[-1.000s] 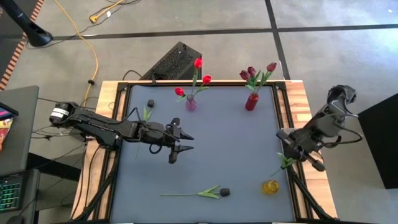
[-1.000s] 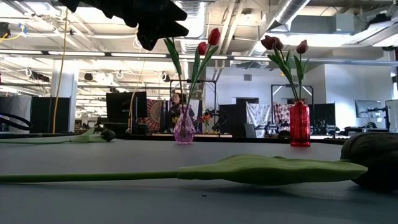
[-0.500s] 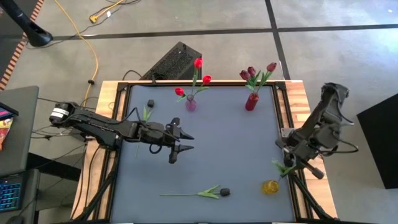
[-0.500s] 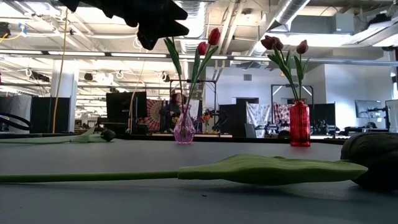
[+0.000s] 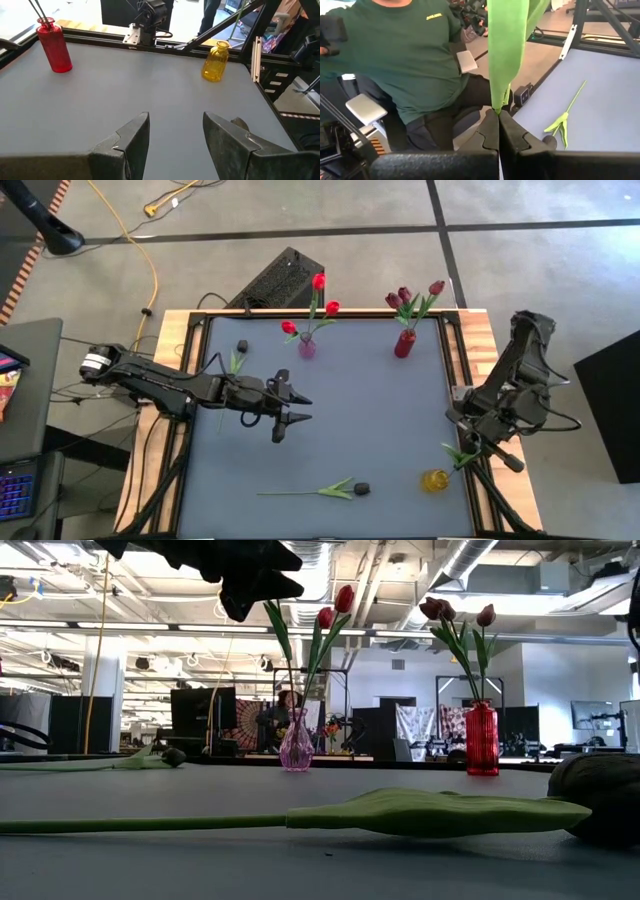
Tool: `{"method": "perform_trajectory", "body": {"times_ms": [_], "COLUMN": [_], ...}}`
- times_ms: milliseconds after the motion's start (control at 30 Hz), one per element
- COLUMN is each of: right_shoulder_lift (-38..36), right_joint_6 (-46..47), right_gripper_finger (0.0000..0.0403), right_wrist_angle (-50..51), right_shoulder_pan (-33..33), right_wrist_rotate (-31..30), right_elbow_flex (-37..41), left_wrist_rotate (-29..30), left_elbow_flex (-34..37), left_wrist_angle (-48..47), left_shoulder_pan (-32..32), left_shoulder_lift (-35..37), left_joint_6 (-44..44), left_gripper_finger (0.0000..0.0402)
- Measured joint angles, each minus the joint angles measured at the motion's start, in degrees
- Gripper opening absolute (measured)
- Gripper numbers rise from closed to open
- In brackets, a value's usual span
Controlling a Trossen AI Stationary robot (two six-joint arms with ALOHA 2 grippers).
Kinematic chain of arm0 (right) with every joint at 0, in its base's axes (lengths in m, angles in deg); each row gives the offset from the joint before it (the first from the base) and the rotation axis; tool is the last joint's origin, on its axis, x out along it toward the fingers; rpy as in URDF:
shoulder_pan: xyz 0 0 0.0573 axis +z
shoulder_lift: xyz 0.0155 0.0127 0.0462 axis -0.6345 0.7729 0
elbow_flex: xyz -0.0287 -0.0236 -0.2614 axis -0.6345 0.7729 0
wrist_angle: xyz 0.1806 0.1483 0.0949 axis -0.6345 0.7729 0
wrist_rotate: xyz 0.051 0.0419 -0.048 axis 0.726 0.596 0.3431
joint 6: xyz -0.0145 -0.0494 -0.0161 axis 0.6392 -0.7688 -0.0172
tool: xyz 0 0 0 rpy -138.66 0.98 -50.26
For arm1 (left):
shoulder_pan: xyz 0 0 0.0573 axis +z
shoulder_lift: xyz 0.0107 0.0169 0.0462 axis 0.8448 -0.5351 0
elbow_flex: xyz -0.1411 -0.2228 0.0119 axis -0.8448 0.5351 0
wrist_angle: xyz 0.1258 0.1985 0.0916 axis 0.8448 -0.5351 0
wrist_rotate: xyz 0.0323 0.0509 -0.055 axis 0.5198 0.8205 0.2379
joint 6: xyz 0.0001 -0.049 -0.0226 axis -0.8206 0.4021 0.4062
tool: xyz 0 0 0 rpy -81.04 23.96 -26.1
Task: Sort flowers into vase by color
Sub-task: Put the bottom right black flower into the yellow vase
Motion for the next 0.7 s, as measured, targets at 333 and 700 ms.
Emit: {"method": "perform_trajectory", "body": {"times_ms": [333, 700], "right_shoulder_lift": [1.42, 3.04], "right_joint_6": [-0.19, 2.17], "right_gripper_finger": [0.0019, 0.0019], "right_wrist_angle": [1.18, 1.84], "right_shoulder_pan": [1.71, 1.71], "right_wrist_rotate": [-1.93, -3.59], "right_elbow_flex": [0.00, 3.00], "left_wrist_rotate": [0.00, -0.04], "left_elbow_flex": [0.00, 0.00], "left_wrist_angle": [-0.02, -0.04], "left_shoulder_pan": [0.00, 0.00], "left_shoulder_lift": [0.00, 0.00], "left_joint_6": [1.82, 2.47], "left_gripper_finger": [0.0173, 0.0173]}}
